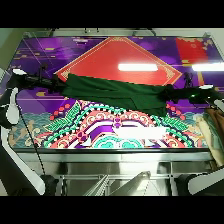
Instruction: Fold the shirts.
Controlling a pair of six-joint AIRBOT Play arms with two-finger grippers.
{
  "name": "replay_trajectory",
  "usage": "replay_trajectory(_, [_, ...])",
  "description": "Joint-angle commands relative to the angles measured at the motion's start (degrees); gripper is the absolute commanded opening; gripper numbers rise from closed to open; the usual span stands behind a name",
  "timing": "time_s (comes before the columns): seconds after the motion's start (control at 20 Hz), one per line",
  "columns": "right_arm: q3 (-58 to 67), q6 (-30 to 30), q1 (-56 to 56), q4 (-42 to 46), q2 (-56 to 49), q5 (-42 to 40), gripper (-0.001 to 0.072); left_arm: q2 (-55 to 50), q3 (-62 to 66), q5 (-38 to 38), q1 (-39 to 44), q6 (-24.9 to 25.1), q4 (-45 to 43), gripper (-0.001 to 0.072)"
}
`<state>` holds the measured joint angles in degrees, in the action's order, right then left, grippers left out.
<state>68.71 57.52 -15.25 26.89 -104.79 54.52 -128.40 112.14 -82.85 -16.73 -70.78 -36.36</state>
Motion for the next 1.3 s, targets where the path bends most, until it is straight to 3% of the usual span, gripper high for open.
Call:
replay_trajectory(0.0, [0.1, 0.0, -0.1, 0.4, 0.2, 1.8, 0.0303, -0.4, 2.5, -0.4, -0.9, -0.7, 5.4, 0.0439])
replay_trajectory(0.05, [0.1, -0.8, -0.6, 0.4, 0.5, 3.8, 0.0306, -0.4, 4.8, -2.2, -1.5, -0.7, 6.5, 0.0586])
replay_trajectory(0.1, [0.1, -1.0, -1.4, 0.6, 1.2, 5.7, 0.0307, -0.3, 7.1, -3.8, -2.2, -1.0, 6.6, 0.0646])
replay_trajectory(0.15, [0.1, -2.2, -2.6, 0.6, 2.4, 7.8, 0.0326, 0.5, 8.5, -4.8, -3.2, -1.7, 6.5, 0.0643])
replay_trajectory(0.2, [0.1, -2.3, -4.0, 1.4, 3.8, 8.6, 0.0453, 2.2, 8.0, -4.5, -4.2, -1.7, 6.4, 0.0626])
replay_trajectory(0.25, [0.1, -2.2, -5.5, 3.1, 5.4, 8.5, 0.0531, 4.3, 5.9, -3.0, -4.9, -1.7, 6.4, 0.0626])
replay_trajectory(0.3, [0.1, -2.2, -7.0, 5.5, 6.8, 8.2, 0.0531, 6.5, 3.2, -1.4, -5.5, -1.0, 6.3, 0.0625])
replay_trajectory(0.35, [0.1, -1.5, -8.4, 7.4, 7.6, 8.0, 0.0532, 8.1, 1.2, -0.6, -5.8, 0.0, 6.0, 0.0505])
replay_trajectory(0.4, [0.1, -0.1, -9.5, 8.7, 7.9, 8.1, 0.0545, 9.3, -0.3, -0.4, -5.8, 0.1, 6.0, 0.0243])
replay_trajectory(0.45, [0.1, 1.7, -10.3, 9.8, 7.9, 8.3, 0.0647, 9.8, -1.0, -0.8, -5.5, 1.0, 6.0, -0.0011])
replay_trajectory(0.6, [0.1, 4.3, -9.9, 13.9, 7.1, 8.5, 0.0659, 9.9, -0.7, -1.6, -2.3, 1.5, 5.9, -0.0005])
replay_trajectory(0.9, [0.1, 5.9, -2.9, 13.9, 2.9, 6.9, 0.0657, 9.2, -0.7, 3.2, 9.4, 2.8, 5.8, -0.0004])
replay_trajectory(1.05, [0.1, 6.6, 1.0, 11.8, 1.2, 6.2, 0.0655, 7.2, -0.7, 3.5, 15.8, 2.8, 1.0, -0.0005])
replay_trajectory(1.1, [0.1, 6.5, 2.0, 11.2, 1.1, 5.7, 0.0594, 6.5, -0.7, 3.6, 17.9, 2.8, -1.1, -0.0005])
replay_trajectory(1.15, [0.1, 6.1, 2.8, 10.6, 1.2, 5.5, 0.0433, 5.8, -0.7, 3.8, 20.1, 2.8, -2.9, -0.0005])
replay_trajectory(1.25, [0.1, 5.9, 3.4, 9.1, 1.2, 5.6, 0.0306, 4.4, -0.7, 5.5, 24.4, 2.6, -6.4, -0.0005])
